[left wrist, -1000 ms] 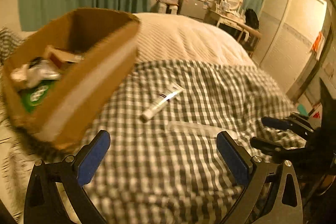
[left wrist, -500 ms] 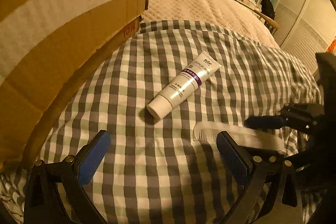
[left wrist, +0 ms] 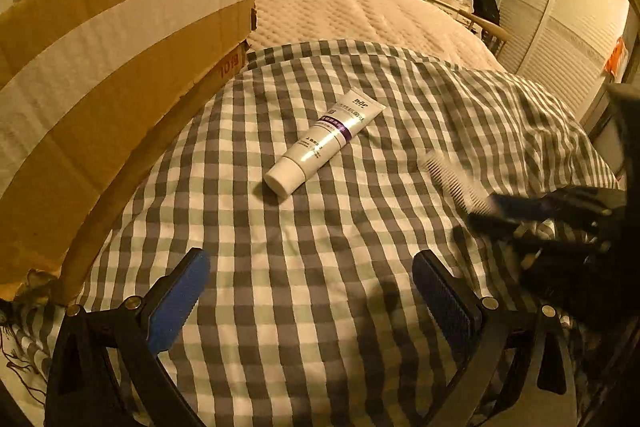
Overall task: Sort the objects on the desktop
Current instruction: 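Grasp the clear comb with the right gripper while the left gripper grasps the white BOP tube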
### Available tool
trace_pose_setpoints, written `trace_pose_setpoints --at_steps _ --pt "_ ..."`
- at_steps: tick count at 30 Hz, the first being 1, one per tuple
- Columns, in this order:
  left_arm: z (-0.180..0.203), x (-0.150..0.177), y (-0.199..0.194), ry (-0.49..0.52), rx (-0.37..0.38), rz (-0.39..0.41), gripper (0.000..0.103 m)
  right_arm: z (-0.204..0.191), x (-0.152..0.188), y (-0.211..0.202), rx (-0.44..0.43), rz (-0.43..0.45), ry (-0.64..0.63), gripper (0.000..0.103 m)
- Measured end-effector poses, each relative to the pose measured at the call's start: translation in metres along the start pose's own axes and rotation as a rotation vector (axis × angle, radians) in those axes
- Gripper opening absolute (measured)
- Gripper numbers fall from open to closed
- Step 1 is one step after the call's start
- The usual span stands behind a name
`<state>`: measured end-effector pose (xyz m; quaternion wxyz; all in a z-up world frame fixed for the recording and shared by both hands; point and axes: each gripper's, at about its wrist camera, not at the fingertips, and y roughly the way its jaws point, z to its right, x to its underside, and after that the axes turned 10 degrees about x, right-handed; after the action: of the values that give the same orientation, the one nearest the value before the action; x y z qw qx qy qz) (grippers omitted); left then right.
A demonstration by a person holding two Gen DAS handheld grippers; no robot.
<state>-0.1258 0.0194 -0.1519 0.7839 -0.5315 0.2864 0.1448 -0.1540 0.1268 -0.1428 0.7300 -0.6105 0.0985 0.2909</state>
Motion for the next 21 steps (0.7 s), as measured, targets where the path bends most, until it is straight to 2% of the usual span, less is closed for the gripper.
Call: trace_pose_setpoints --at_steps 2,6,10,14,15,17,18,19,20,21 --pt "0.002 0.000 0.001 -0.001 -0.021 -0.006 0.103 0.016 0.003 -0.009 0.046 0.022 0.083 0.027" --pt "0.004 -0.009 0.014 0.010 -0.041 -0.036 0.103 0.046 0.008 -0.017 0.053 0.024 0.230 0.027" --pt "0.006 -0.025 0.029 0.045 -0.003 -0.032 0.103 0.052 0.004 -0.027 0.066 0.067 0.256 0.026" --pt "0.007 -0.044 0.047 0.080 -0.036 -0.013 0.102 0.057 -0.004 -0.045 0.091 0.163 0.255 0.026" --pt "0.006 -0.047 0.052 0.088 -0.033 -0.009 0.099 0.060 -0.005 -0.048 0.094 0.181 0.257 0.026" --pt "0.005 -0.051 0.063 0.101 -0.040 -0.027 0.076 0.064 -0.010 -0.051 0.085 0.200 0.265 0.027" --pt "0.005 -0.051 0.065 0.112 -0.053 -0.028 0.072 0.067 -0.011 -0.053 0.075 0.202 0.269 0.027" --pt "0.006 -0.051 0.064 0.125 -0.036 -0.020 0.056 0.069 -0.010 -0.054 0.065 0.199 0.272 0.027" --pt "0.006 -0.051 0.062 0.135 -0.019 -0.013 0.036 0.069 -0.010 -0.054 0.064 0.195 0.273 0.027" --pt "0.007 -0.050 0.059 0.141 -0.001 -0.018 0.030 0.068 -0.011 -0.054 0.065 0.193 0.272 0.027"
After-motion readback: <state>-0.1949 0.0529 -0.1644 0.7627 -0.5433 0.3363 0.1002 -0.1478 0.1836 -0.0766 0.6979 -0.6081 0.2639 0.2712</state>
